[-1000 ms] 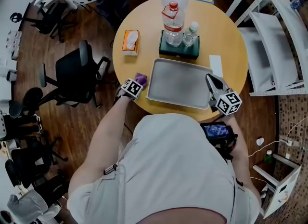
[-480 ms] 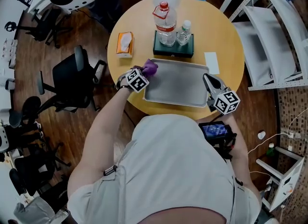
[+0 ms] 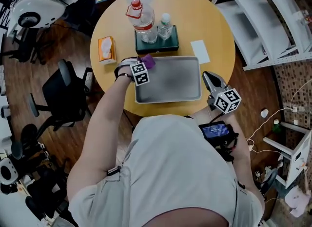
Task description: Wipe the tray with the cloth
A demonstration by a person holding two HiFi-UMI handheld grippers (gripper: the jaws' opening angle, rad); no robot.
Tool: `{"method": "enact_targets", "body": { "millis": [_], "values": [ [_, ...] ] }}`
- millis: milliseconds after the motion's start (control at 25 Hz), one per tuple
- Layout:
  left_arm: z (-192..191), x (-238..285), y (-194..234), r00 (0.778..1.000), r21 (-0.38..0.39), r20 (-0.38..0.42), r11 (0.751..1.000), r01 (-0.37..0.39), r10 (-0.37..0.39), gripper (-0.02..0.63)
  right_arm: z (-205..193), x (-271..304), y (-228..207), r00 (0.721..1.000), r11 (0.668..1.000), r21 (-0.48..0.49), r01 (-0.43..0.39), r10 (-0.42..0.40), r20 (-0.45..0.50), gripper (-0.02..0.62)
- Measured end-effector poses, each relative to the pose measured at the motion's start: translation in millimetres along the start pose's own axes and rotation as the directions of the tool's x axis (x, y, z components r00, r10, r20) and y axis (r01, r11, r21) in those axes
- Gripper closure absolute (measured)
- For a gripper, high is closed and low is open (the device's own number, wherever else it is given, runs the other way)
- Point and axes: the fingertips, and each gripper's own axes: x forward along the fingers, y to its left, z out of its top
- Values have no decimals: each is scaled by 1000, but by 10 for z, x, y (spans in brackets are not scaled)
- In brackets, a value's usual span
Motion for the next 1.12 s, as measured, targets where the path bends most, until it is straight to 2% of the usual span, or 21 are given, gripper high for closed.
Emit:
{"method": "enact_targets", "body": {
  "millis": [160, 320, 440, 640, 880, 1040, 1120],
  "values": [
    [17, 140, 13, 999, 4, -41, 1000, 1, -1, 535, -18, -168, -146, 999, 999, 25, 47, -47, 7, 592],
    [57, 95, -105, 999, 11, -39, 1000, 19, -18, 537, -123, -218, -156, 999, 998, 38, 47, -47, -3, 592],
    [73, 14, -344, 999, 49, -42, 998, 26, -24, 537, -124, -163, -99, 1000, 999, 35, 24, -24, -1, 592],
    [85, -193, -910, 999, 68, -28, 997, 35, -33, 537, -100, -65, -26, 1000, 1000, 25, -17, 17, -8, 592],
    [90, -378, -1520, 998, 36, -15, 998, 58, -58, 538, -185, 10, 115, 997, 997, 22, -71, 72, -20, 592],
    [97, -446, -1755, 995, 31, -1, 994, 101, -101, 538, -209, 1, 140, 996, 996, 22, -85, 85, -20, 592],
    [107, -476, -1844, 992, 3, 9, 992, 126, -126, 538, -226, -28, 137, 996, 996, 22, -84, 85, -22, 592]
  ]
}}
